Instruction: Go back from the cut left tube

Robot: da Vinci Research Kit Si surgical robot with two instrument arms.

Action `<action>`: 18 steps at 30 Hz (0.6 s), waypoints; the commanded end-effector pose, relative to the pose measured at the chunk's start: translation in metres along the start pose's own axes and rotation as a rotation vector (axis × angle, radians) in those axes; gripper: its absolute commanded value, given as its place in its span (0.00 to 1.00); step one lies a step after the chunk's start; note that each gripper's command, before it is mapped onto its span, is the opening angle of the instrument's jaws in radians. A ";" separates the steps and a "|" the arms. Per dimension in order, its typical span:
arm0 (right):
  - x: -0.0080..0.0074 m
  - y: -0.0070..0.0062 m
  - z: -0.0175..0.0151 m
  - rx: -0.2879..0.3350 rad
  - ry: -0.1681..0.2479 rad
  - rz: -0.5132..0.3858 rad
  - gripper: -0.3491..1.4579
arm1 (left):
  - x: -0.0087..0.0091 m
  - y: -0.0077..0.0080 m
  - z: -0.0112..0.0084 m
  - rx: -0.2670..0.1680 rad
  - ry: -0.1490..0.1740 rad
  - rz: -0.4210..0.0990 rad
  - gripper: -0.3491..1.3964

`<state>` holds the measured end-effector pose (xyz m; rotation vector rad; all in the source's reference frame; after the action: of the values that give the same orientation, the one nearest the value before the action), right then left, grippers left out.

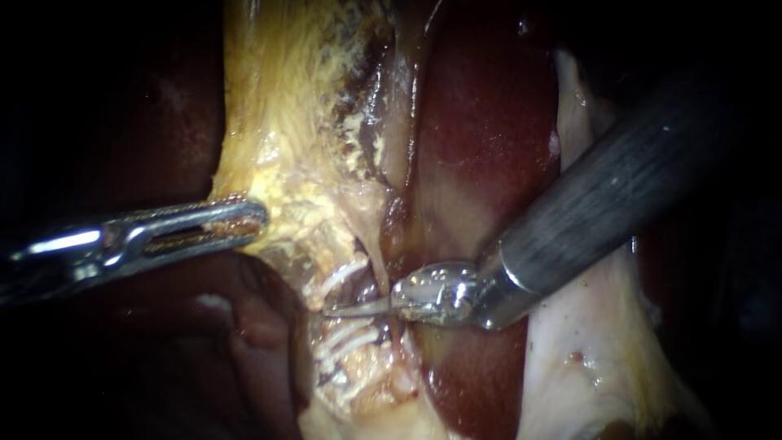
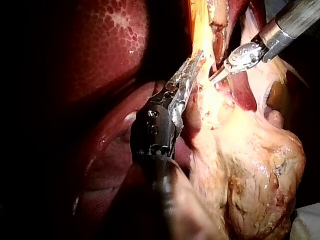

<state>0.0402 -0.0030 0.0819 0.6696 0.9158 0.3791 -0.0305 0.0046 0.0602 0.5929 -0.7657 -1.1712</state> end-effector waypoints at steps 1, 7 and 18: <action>0.0000 0.0000 0.0000 -0.002 0.001 0.000 0.00 | 0.0000 0.0000 0.0000 0.000 0.000 0.000 0.00; -0.0002 -0.0002 0.0003 -0.002 0.000 -0.002 0.00 | 0.0000 0.0000 0.0000 0.000 0.000 0.000 0.00; -0.0002 -0.0004 0.0006 -0.063 0.012 -0.002 0.50 | 0.0000 0.0000 -0.0001 0.000 0.000 0.001 0.00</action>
<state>0.0406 -0.0036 0.0820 0.6043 0.9108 0.4104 -0.0305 0.0045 0.0601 0.5928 -0.7659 -1.1707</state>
